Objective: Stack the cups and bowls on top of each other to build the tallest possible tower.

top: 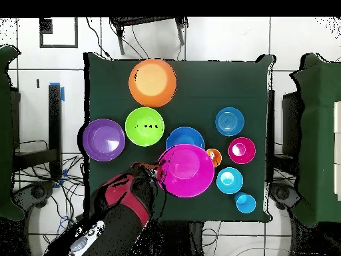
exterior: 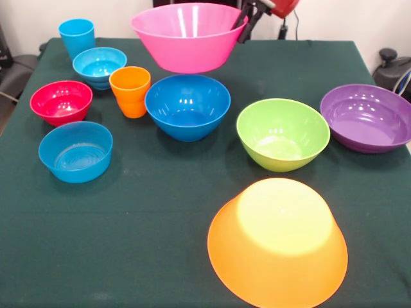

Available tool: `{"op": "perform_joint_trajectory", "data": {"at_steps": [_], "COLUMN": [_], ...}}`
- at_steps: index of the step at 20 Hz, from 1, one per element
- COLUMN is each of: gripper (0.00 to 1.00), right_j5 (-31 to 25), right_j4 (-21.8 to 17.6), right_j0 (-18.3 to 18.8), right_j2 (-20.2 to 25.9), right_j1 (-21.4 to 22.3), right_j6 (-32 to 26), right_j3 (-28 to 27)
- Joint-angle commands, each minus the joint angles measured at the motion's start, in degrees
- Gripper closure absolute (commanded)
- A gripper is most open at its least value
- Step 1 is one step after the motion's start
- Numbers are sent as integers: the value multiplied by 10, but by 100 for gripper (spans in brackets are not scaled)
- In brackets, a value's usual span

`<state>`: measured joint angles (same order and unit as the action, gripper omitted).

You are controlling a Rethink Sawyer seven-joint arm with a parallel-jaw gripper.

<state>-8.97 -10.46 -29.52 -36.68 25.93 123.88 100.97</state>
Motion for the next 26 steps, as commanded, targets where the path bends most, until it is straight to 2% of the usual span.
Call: {"op": "perform_joint_trajectory", "data": {"at_steps": [1,4,7,12,26], "gripper": [100,100,100,100,100], "right_j5": [-142,-172,-229,-281,-312], "right_j4": [-8,-14,-17,-4,-1], "right_j0": [4,21,28,15,15], "right_j2": [44,59,72,83,130], "right_j1": [-35,-33,-30,-46,-112], "right_j6": [-14,-33,-53,-28,-28], "right_j3": [-124,-157,-191,-245,-392]}}
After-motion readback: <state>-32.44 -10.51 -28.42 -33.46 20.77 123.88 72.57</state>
